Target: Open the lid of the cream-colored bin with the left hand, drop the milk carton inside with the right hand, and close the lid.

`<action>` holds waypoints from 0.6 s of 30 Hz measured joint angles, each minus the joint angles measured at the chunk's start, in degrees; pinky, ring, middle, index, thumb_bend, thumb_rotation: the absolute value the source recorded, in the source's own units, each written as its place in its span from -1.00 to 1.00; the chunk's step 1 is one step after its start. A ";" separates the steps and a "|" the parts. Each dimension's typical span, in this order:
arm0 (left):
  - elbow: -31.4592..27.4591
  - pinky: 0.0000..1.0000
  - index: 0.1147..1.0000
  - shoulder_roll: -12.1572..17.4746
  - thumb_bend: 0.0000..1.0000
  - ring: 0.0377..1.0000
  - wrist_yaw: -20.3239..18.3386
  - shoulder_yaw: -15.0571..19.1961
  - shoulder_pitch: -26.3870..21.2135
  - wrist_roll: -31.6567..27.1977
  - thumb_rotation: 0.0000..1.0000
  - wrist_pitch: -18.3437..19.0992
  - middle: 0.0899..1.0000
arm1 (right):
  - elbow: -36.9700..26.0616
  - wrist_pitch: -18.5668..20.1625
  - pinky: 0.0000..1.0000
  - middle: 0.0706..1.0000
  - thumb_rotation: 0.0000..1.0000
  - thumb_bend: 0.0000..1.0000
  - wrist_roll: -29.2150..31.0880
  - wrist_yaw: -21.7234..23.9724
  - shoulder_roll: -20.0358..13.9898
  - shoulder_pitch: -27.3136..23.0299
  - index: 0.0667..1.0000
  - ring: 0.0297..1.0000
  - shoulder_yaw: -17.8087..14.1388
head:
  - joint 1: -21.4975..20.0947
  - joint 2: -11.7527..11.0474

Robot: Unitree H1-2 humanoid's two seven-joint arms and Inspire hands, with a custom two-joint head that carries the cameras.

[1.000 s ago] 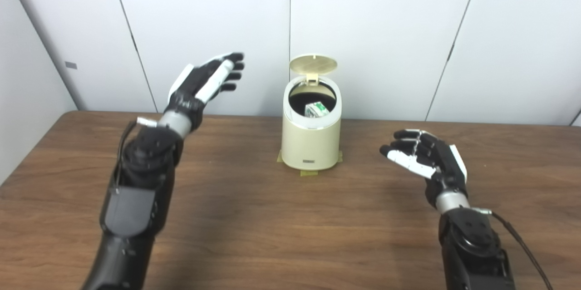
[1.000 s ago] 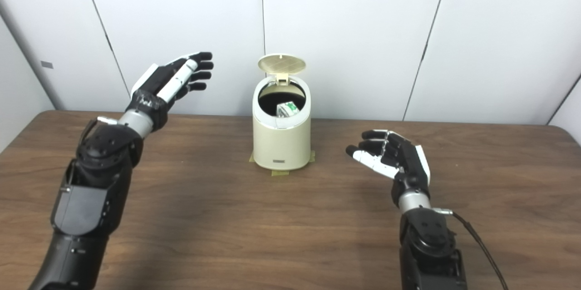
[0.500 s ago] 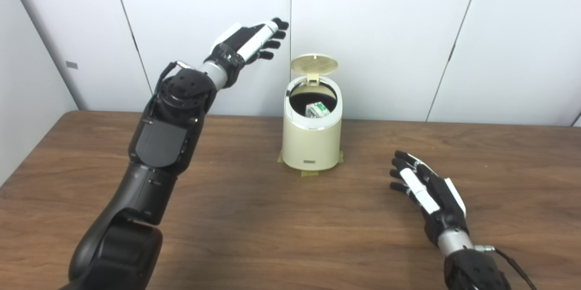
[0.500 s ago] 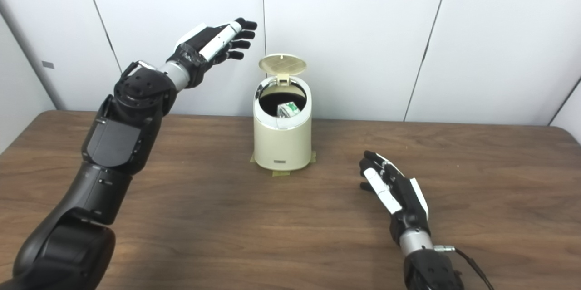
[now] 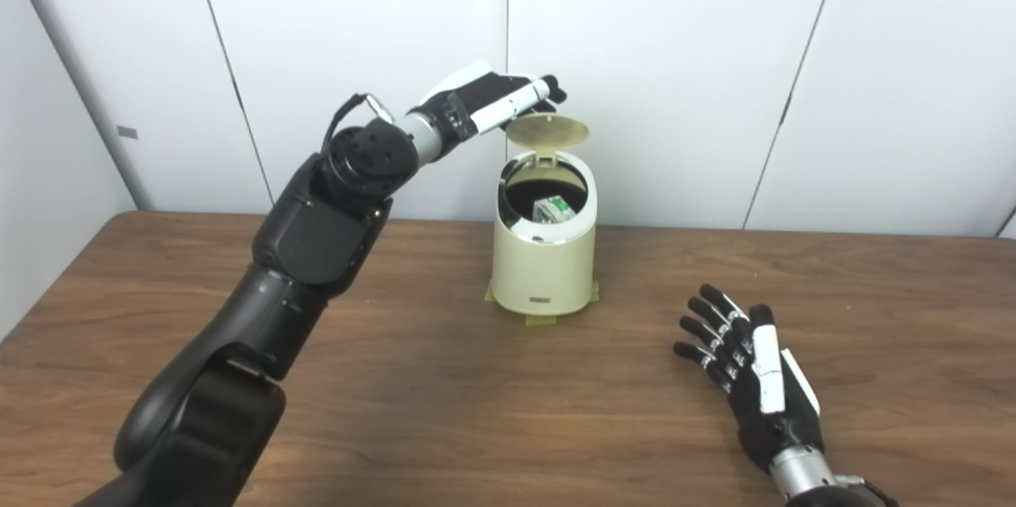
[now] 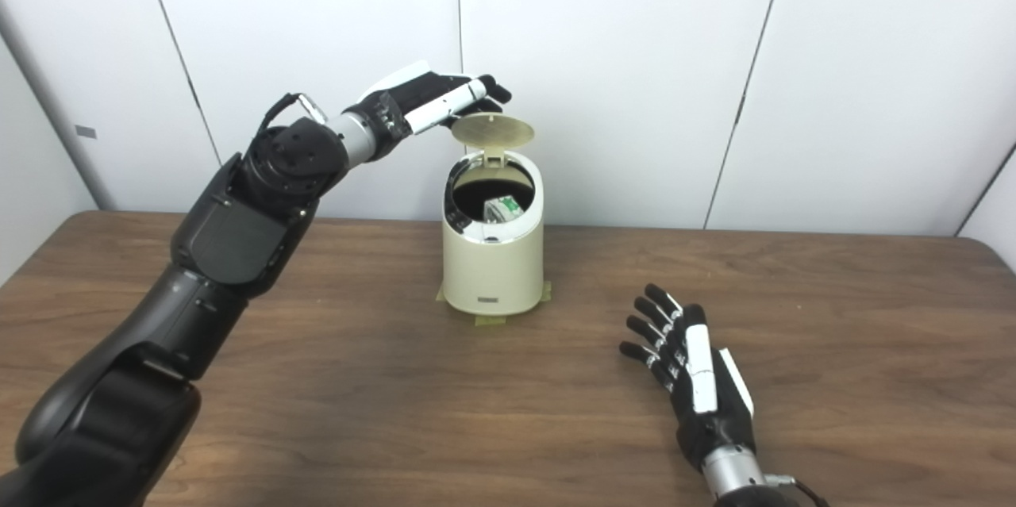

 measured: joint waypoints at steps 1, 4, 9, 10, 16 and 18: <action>-0.68 0.75 0.58 0.38 -0.21 0.64 -0.68 -0.20 0.00 0.41 1.00 0.06 0.48 | 0.02 0.00 0.44 0.80 1.00 0.39 0.32 0.07 0.00 0.03 0.84 0.75 -0.04 | 0.00 -0.09; -2.25 0.83 0.51 1.30 -0.21 0.59 -2.47 -1.07 -0.09 2.02 1.00 0.09 0.39 | 0.44 -0.07 0.45 0.79 0.99 0.36 1.13 0.15 0.19 0.06 0.85 0.75 -0.19 | -0.09 -0.09; -3.12 0.84 0.38 2.64 -0.18 0.48 -3.44 -3.18 -0.67 5.98 1.00 -1.34 0.28 | 1.20 -1.26 0.45 0.77 0.98 0.33 1.21 0.06 1.00 0.05 0.84 0.73 -0.33 | -0.53 -0.18; -3.16 0.77 0.36 2.98 -0.16 0.48 -3.55 -3.82 -0.80 6.82 1.00 -2.59 0.26 | 1.29 -1.50 0.45 0.76 0.97 0.33 1.20 0.02 1.28 0.05 0.84 0.72 -0.38 | -0.53 -0.26; -5.51 0.14 0.34 5.82 -0.11 0.19 -3.48 -8.90 -1.11 16.18 1.00 -8.98 0.25 | 1.82 -2.28 0.42 0.72 0.98 0.29 1.33 -0.69 1.96 -0.13 0.83 0.69 -0.97 | -0.26 -0.53; -5.90 0.07 0.35 6.11 -0.15 0.15 -3.67 -9.20 -1.07 17.77 1.00 -9.41 0.24 | 1.90 -2.55 0.41 0.69 1.00 0.23 1.73 -0.78 2.24 -0.15 0.84 0.67 -1.44 | -0.35 -0.53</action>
